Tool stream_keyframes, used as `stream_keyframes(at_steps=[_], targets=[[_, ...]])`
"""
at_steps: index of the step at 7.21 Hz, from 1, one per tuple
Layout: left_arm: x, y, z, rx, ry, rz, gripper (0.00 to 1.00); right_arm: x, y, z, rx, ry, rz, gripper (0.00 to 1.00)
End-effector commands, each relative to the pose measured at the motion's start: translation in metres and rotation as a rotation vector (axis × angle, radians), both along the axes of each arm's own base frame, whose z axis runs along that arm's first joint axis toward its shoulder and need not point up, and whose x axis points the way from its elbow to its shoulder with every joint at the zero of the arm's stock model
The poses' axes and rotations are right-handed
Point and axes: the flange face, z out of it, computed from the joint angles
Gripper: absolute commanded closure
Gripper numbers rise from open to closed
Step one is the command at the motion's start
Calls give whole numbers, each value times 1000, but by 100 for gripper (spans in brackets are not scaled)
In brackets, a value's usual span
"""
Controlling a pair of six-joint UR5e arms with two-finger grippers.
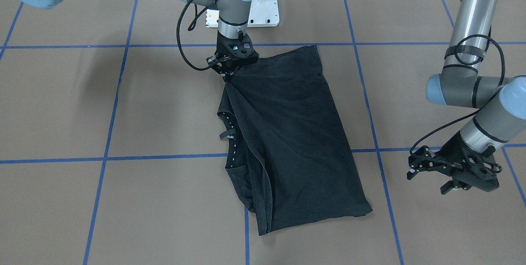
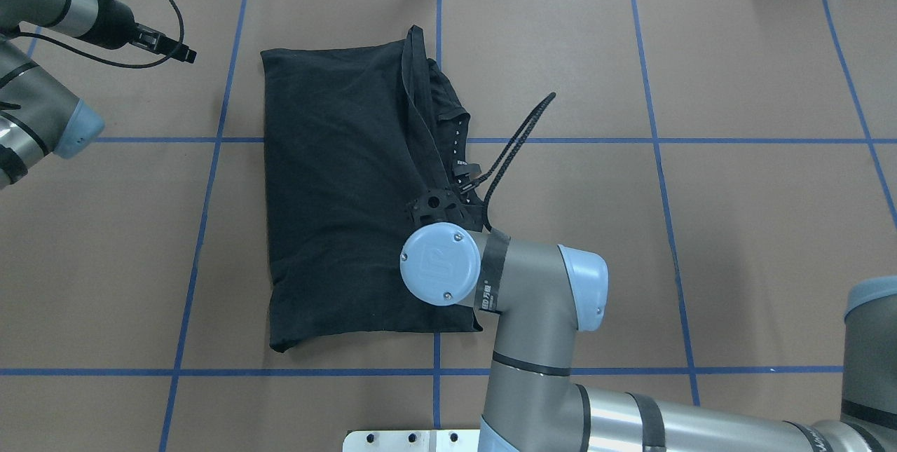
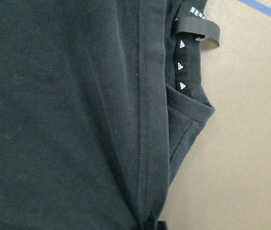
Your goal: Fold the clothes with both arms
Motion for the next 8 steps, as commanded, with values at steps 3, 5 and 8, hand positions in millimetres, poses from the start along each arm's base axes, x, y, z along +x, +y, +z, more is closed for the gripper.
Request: stream_keyframes(at_steps=[3,5,8], targets=[[0,0,1,-3,0,-1,0,4,6,3,-69,-36,98,0],[1,1,-12,-46,41,-37,0,26,-27,-8,-91,-82,151,0],[39,86,-43,-178,180,-50,0,53,-31,19,-230,-267,253,0]])
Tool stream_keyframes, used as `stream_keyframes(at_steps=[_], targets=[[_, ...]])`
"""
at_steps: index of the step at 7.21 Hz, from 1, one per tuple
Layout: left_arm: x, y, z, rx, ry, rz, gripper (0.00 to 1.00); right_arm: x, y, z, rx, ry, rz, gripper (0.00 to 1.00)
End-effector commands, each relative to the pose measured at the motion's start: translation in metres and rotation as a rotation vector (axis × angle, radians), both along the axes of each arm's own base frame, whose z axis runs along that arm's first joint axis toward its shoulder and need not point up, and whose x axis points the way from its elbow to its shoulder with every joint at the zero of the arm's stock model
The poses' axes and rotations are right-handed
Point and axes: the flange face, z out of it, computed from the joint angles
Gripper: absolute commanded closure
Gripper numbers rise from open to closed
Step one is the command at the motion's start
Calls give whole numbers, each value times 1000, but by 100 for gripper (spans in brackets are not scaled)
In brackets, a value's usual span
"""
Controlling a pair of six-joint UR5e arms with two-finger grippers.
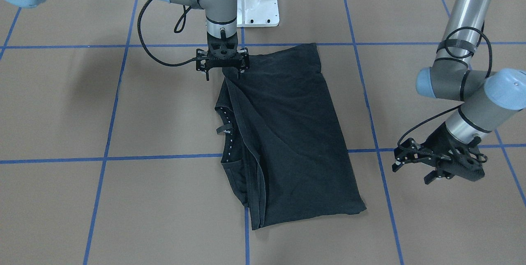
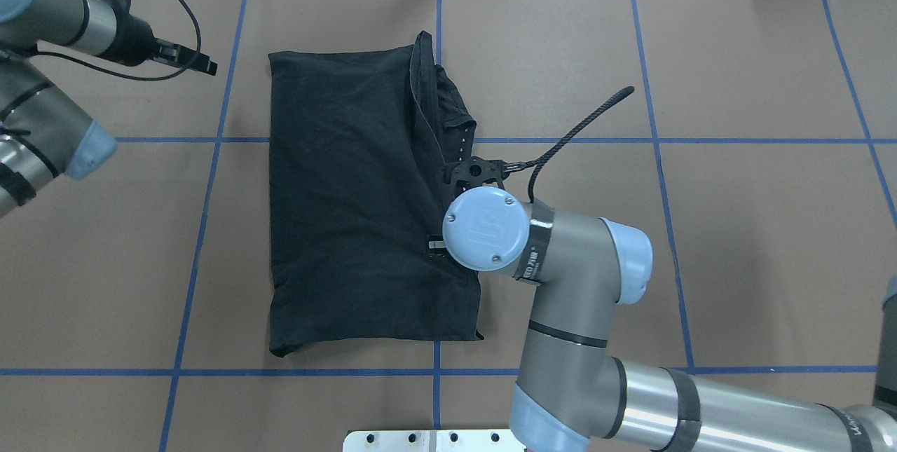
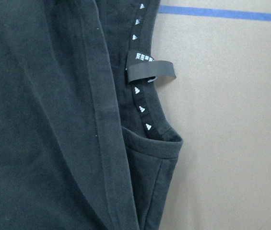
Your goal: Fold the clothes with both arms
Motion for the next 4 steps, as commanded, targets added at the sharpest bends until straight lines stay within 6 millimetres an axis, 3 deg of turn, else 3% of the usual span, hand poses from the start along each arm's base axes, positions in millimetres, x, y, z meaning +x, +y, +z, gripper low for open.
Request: stream_keyframes(at_steps=[1,2,3,4], targets=[[15,91,-27,-119,126,0,0,34,12,29,-60,-110,53,0],[20,137,-43,-179,184,12,0,45,16,31,-116,-135,107,0],[32,185,-52,-233,216,4,0,46,17,32,-163,-150,150,0],[51,222,-62,-299,248,-13,0,46,17,31,-189,-162,176,0]])
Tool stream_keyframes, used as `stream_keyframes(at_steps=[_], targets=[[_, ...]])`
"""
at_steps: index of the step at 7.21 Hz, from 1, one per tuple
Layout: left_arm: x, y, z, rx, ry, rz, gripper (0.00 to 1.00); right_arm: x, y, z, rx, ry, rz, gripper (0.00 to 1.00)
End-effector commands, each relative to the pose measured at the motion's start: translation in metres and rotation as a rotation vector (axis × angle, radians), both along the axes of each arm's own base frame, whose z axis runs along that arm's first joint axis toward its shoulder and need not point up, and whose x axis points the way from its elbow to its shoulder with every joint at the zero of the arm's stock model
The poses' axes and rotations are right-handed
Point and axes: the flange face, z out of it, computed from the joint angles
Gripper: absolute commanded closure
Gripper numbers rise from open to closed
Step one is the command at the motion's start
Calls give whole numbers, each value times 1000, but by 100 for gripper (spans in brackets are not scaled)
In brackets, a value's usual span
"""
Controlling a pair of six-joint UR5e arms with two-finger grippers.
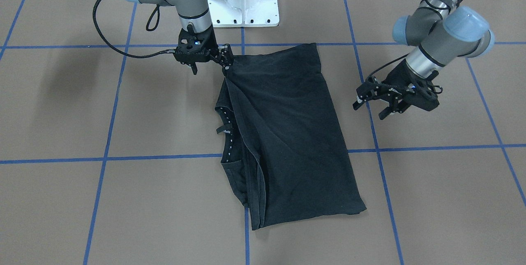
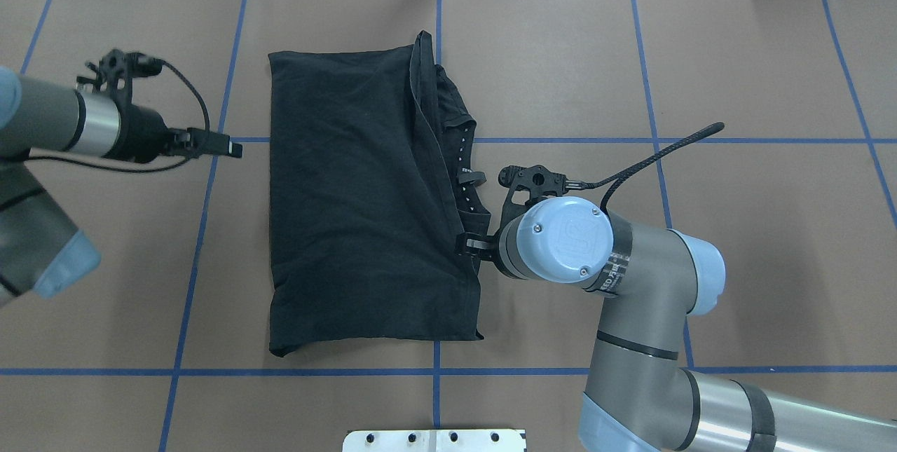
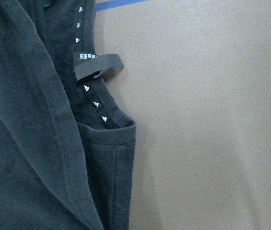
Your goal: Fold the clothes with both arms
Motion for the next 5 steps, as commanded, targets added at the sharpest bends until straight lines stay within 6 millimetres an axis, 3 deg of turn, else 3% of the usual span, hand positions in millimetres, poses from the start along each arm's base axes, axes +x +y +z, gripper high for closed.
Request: stream_keyframes(at_steps=[1,3,5], targets=[[36,83,-20,-147,68,-27,0,6,2,-4,-55,-33,52,0],[67,147,-25,-302,117,-70,0,7,3,-6,-53,-37,52,0],[91,190,-13,-445,145,-94,0,8,3,-7,-53,-41,54,0]])
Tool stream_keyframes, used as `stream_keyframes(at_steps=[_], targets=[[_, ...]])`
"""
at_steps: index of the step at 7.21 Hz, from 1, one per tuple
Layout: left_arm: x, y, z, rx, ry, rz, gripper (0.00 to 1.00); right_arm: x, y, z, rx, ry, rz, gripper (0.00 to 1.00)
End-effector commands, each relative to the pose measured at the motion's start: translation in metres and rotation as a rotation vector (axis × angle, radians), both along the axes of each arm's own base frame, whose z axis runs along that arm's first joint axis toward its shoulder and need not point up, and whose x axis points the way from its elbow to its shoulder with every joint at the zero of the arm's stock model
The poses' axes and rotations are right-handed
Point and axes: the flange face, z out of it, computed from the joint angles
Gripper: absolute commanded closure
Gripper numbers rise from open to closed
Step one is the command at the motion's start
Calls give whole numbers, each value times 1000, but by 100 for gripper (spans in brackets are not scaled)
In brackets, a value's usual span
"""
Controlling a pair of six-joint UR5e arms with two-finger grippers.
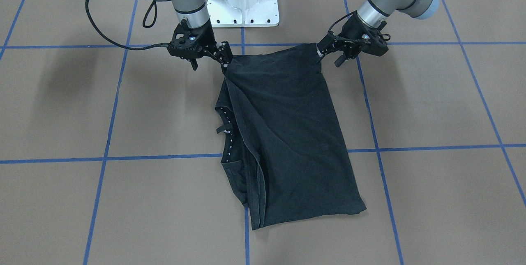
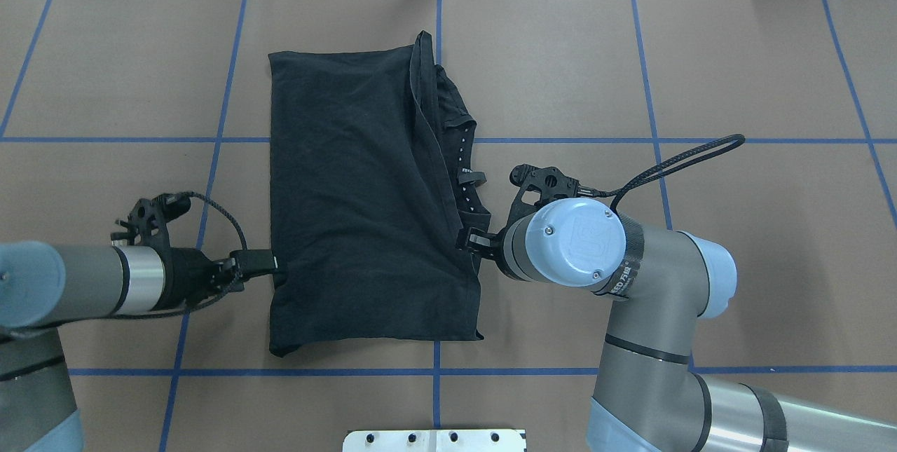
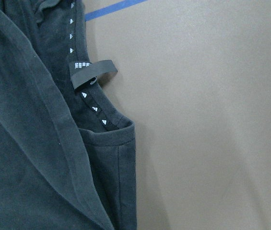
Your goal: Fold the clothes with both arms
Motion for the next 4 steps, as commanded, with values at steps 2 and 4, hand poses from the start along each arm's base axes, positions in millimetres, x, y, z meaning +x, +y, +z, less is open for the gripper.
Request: stream_keyframes(at_steps=[2,4], targets=[[34,55,7,-170,29,-25,0,0,0,-1,0,-3,2,0],[38,58,2,-209,50,-33,19,0,0,-2,-4,-6,6,0]])
